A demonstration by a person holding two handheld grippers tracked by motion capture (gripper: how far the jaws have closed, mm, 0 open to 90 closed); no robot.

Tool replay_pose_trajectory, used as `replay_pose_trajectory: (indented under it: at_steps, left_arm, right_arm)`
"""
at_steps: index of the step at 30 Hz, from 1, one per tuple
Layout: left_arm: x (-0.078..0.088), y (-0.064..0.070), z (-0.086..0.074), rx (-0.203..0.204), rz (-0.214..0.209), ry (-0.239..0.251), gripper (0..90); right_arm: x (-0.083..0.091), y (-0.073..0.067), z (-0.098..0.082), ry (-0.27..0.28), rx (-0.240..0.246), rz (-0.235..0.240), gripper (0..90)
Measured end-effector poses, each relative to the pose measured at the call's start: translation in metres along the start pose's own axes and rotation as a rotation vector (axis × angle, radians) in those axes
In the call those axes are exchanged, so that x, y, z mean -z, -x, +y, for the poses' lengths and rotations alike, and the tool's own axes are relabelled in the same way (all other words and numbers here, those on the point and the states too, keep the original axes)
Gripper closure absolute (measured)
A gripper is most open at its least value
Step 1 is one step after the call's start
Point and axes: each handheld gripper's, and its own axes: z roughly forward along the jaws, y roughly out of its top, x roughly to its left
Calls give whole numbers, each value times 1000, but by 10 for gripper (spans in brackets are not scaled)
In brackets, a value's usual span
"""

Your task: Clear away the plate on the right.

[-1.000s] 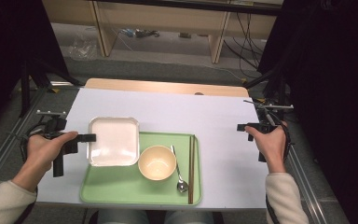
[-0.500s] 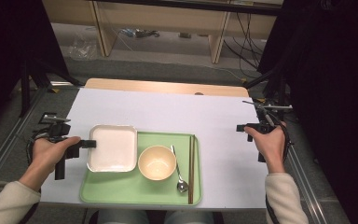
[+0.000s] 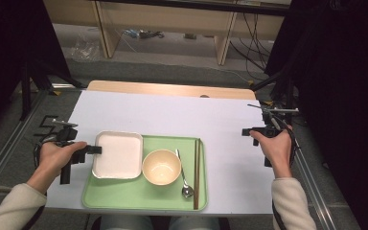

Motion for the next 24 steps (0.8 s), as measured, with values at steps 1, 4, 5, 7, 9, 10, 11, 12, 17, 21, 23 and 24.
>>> replay_pose_trajectory:
  at_steps: [1, 4, 5, 7, 9, 10, 11, 12, 17, 21, 23, 24]
  left_arm:
    - [-1, 0, 1, 7, 0, -1, 810]
    - [-4, 0, 3, 4, -1, -4, 809]
    - [-4, 0, 4, 7, 4, -5, 809]
    - [-7, 2, 5, 12, 2, -4, 808]
    - [-10, 2, 7, 10, 4, -4, 805]
    - [-12, 3, 8, 12, 8, -4, 803]
    - [-13, 3, 9, 5, 9, -7, 799]
    - [-14, 4, 10, 8, 17, -7, 796]
    - [-21, 7, 12, -31, 52, -28, 785]
    - [-28, 11, 14, -46, 65, -39, 781]
    - [-32, 13, 14, -50, 76, -44, 780]
    - [-34, 14, 14, -48, 79, -42, 780]
  right_arm:
    - [0, 0, 0, -1, 1, -2, 541]
    - [1, 3, 1, 1, 35, -11, 541]
    - [1, 3, 1, 2, 34, -11, 541]
    - [0, 2, 0, 3, 15, -6, 541]
    - [0, 3, 0, 1, 34, -10, 540]
    - [0, 0, 0, -6, -4, 3, 539]
    - [-1, 1, 1, 7, 8, 11, 539]
    - [-1, 2, 0, 11, 24, 12, 539]
    - [-1, 1, 0, 0, 25, -3, 539]
    - [-2, -2, 0, 8, -27, 6, 539]
    - [-2, -3, 0, 9, -28, 7, 539]
    - [-1, -2, 0, 4, -17, 3, 539]
